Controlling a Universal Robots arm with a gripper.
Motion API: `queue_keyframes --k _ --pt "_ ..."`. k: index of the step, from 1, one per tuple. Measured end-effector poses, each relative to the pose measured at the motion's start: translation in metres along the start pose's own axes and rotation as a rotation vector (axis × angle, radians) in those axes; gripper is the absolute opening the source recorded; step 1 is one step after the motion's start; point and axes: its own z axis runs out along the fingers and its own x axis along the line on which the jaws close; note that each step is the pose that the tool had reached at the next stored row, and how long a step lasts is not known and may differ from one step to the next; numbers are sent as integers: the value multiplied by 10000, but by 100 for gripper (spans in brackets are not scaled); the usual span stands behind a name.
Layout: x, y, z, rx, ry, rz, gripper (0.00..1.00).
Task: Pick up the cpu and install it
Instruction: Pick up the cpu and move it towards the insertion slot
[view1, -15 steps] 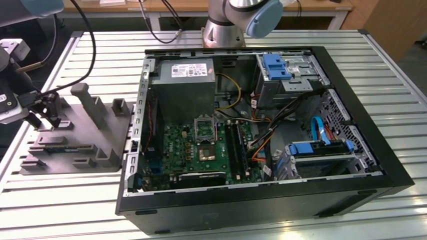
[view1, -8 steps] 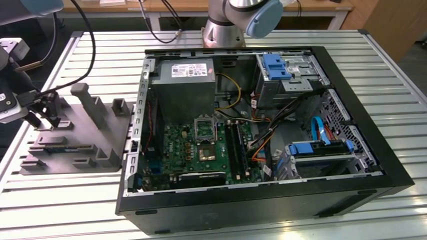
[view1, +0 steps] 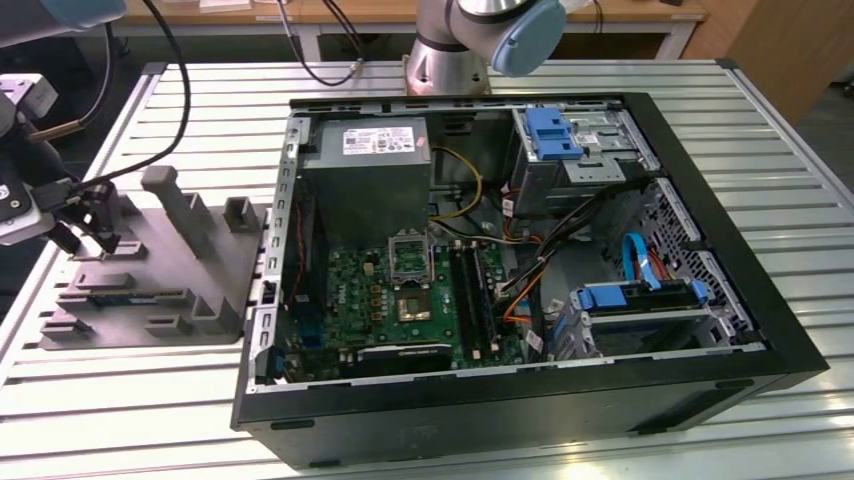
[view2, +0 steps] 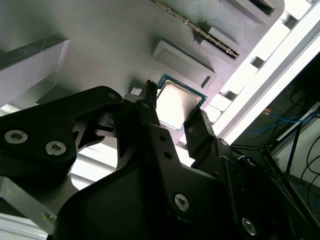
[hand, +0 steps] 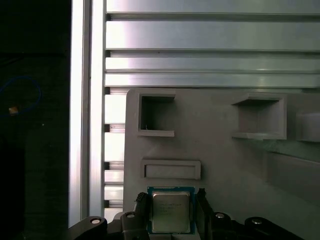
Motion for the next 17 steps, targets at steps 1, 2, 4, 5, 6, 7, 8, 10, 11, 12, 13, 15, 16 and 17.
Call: queue_keyframes --k 1,2,4,5,6,7,8,10,11,12,13,15,16,17 --pt "0 0 -2 0 -1 0 47" --pt "0 0 -4 0 0 0 47" --pt "0 0 -7 0 0 0 47" --pt "0 0 -9 0 0 0 47" --pt "0 0 -11 0 0 0 47" --pt "0 0 -13 0 0 0 47" --pt "0 0 -15 0 1 0 47" --pt "0 1 -20 0 -1 0 47" --pt "0 1 -24 1 1 0 47" --pt "0 1 -27 1 1 0 47" --pt "0 1 -31 0 1 0 47" --pt "0 1 -36 0 -1 0 47" --pt "-1 1 -38 -1 -2 -1 47" --pt "0 1 -41 0 0 0 47"
